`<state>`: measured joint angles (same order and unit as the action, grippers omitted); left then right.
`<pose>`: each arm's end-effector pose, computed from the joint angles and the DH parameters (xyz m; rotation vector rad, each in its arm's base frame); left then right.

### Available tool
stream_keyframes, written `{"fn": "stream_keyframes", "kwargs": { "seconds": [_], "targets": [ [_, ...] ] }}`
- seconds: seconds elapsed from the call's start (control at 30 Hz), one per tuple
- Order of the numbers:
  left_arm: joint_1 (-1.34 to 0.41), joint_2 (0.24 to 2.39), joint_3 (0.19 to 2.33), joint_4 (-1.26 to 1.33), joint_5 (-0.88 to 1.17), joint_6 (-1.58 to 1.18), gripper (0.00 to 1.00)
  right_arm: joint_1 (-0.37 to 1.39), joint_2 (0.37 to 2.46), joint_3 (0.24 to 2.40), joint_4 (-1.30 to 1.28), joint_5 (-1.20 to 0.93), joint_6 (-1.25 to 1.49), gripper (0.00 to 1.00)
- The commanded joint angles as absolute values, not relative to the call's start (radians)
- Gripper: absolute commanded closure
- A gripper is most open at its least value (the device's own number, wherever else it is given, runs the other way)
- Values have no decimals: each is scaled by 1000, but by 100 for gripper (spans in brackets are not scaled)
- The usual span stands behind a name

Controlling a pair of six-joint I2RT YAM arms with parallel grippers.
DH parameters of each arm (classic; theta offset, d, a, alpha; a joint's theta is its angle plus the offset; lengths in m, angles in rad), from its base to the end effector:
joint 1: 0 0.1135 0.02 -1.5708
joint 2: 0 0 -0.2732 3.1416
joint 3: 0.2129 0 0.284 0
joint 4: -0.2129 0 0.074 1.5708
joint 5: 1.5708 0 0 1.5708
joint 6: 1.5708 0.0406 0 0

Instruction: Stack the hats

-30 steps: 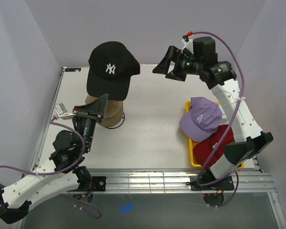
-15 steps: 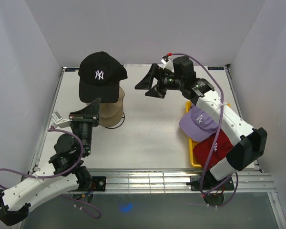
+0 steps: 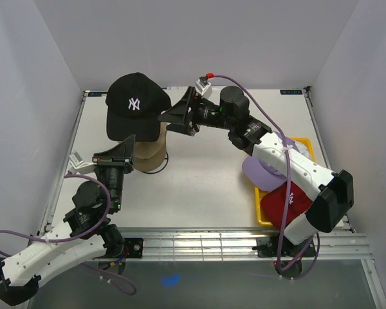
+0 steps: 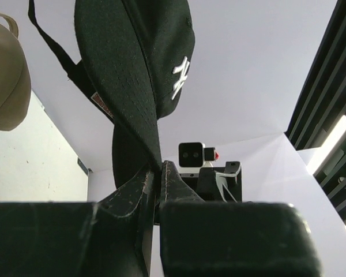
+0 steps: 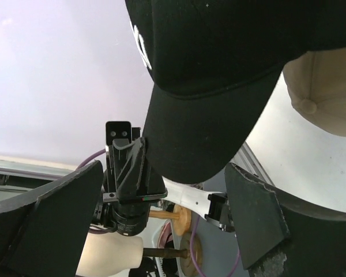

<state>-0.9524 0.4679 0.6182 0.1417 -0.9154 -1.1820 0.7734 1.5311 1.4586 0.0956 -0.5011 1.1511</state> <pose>0.1052 -0.0923 0.3660 -0.9674 1.1488 -1.1771 0.2726 0.2933 0.4288 -0.1279 1.8975 1.8139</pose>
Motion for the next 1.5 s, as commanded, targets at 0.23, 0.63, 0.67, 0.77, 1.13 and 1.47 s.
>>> {"fn": "stream_keyframes", "kwargs": {
  "seconds": [0.23,0.63,0.67,0.77,1.13,1.47],
  "targets": [
    [-951,485,673,184,-856,-1138,100,795,1571,1456,224,-520,1206,9],
    [-951,497,673,196,-828,-1149,100,813,1603,1415,293,-525,1218,11],
    [-951,499,675,198,-827,-1143,100,813,1601,1399,308,-525,1224,11],
    [-951,495,675,199,-825,-1141,100,815,1594,1370,339,-526,1229,12],
    [-951,491,678,198,-821,-1141,100,815,1583,1339,408,-520,1255,12],
    [-951,491,644,179,-793,-1198,100,815,1605,1339,564,-552,1333,17]
  ]
}}
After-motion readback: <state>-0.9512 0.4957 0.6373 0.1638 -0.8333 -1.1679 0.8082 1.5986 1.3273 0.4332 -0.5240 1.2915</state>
